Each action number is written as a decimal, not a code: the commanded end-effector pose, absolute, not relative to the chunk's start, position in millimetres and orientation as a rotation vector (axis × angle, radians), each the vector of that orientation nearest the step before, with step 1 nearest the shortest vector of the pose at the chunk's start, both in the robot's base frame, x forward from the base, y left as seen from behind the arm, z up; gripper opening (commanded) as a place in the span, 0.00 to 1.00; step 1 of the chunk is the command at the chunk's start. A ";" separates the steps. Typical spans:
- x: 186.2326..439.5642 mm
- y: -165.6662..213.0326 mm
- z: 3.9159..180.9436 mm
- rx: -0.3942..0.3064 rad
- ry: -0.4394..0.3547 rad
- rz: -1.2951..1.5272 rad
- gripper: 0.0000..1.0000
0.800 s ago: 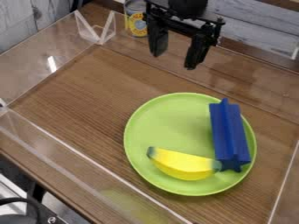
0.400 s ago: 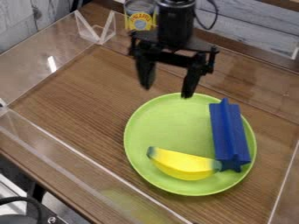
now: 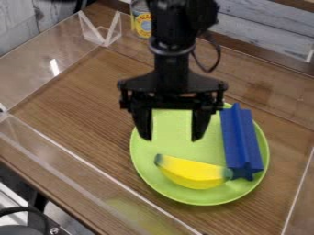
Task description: Remove the banana from inside the green plate and put it on the table
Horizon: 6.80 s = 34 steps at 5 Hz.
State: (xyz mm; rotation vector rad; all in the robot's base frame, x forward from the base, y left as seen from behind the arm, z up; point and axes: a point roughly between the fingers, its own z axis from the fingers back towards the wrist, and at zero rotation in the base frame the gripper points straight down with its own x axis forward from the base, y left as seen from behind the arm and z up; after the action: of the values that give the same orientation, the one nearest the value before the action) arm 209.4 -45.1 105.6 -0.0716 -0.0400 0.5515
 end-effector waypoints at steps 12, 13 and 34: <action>235.1 -31.1 64.0 -0.229 -0.082 0.979 1.00; 236.2 -31.4 63.6 -0.233 -0.080 0.984 1.00; 287.1 -5.0 66.1 -0.234 -0.213 1.000 0.00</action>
State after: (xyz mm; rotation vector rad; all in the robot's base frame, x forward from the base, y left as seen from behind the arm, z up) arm 277.2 -6.8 54.0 -0.2104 -0.1667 0.9995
